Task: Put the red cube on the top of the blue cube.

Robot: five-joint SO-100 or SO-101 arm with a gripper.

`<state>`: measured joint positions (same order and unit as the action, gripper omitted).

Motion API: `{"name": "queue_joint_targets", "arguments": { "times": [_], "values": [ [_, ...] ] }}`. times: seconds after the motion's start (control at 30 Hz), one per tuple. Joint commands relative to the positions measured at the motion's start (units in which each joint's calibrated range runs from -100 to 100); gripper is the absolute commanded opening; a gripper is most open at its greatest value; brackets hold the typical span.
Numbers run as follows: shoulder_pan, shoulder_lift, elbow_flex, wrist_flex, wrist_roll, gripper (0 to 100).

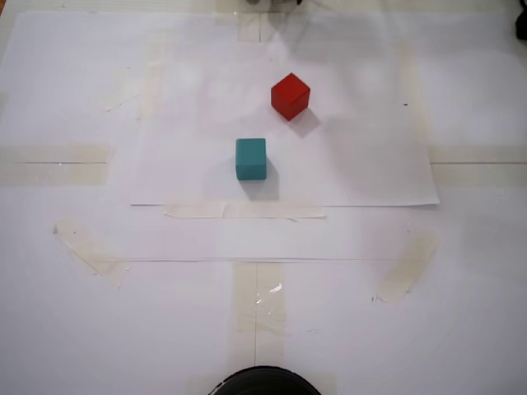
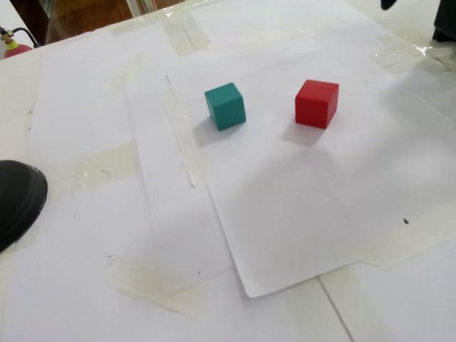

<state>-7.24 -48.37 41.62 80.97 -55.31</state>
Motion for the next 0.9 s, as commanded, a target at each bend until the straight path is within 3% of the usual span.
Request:
{"name": "queue_joint_targets", "arguments": {
  "times": [0.0, 0.3, 0.87],
  "values": [
    [-2.3, 3.48, -7.53, 0.12, -4.05, 0],
    [-5.56, 11.38, -10.71, -3.88, -10.6, 0],
    [-3.13, 23.14, -11.43, -13.25, -16.56, 0]
  ]
}}
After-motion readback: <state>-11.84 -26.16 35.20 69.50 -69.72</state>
